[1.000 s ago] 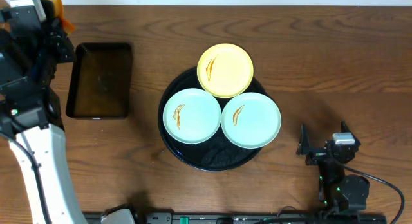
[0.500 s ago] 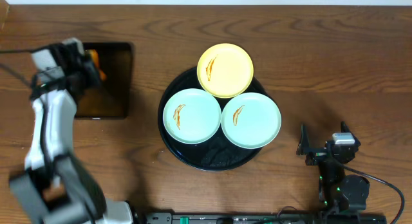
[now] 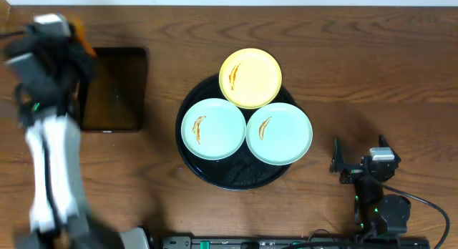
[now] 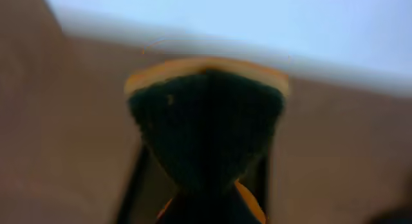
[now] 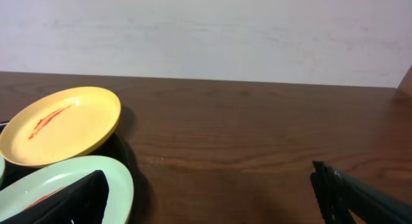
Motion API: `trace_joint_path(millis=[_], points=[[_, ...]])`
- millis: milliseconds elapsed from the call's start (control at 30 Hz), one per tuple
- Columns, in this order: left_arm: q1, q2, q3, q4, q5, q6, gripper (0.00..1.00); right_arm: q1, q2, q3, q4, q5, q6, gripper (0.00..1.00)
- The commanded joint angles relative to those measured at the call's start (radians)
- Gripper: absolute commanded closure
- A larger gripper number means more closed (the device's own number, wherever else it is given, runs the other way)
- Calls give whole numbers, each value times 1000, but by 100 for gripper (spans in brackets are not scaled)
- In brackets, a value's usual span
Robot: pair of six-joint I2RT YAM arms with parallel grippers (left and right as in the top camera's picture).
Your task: Clean dirty plates on tray and stack at the side
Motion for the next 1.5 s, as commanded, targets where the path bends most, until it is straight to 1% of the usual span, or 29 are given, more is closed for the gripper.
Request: trace_joint_path(millis=[0, 100, 167, 233, 333, 400, 500, 600, 633, 700, 800, 867, 933, 1033, 1100, 1200, 1267, 1367, 1467], points=[[6, 98, -40, -40, -50, 34, 93, -8, -3, -2, -4, 2, -8, 1], [5, 42, -25, -54, 34, -26, 92, -8, -3, -2, -4, 2, -8, 1], [5, -39, -9, -53, 117, -72, 92, -8, -3, -2, -4, 2, -8, 1], [5, -143, 0, -53, 154, -90, 93, -8, -3, -2, -4, 2, -8, 1], [5, -287, 0, -43, 89, -79, 93, -8, -3, -2, -4, 2, -8, 1], [5, -317, -4, -39, 20, -79, 93, -8, -3, -2, -4, 2, -8, 1], [5, -261, -33, -23, -30, -69, 92, -8, -3, -2, -4, 2, -8, 1], [6, -117, -69, 1, -49, -1, 92, -8, -3, -2, -4, 2, -8, 1], [9, -55, -68, -9, -75, 8, 93, -8, -3, -2, -4, 2, -8, 1], [15, 18, -65, -40, -80, 7, 92, -8, -3, -2, -4, 2, -8, 1], [14, 27, -63, -79, -76, -4, 93, -8, -3, -2, -4, 2, -8, 1], [14, -19, -52, -85, -63, -47, 93, -8, -3, -2, -4, 2, -8, 1], [14, -105, -35, -88, -12, -87, 93, -8, -3, -2, -4, 2, -8, 1], [14, -262, -26, -88, 66, -91, 93, -8, -3, -2, -4, 2, -8, 1], [14, -359, -26, -92, 82, -98, 92, -8, -3, -2, -4, 2, -8, 1], [-2, -459, -26, -102, 89, -183, 93, -8, -3, -2, -4, 2, -8, 1], [-24, -494, -26, -134, 92, -270, 92, -8, -3, -2, -4, 2, -8, 1], [-86, -501, -29, -226, 180, -400, 93, -8, -3, -2, -4, 2, -8, 1], [-183, -468, -52, -303, 249, -454, 92, -8, -3, -2, -4, 2, -8, 1]])
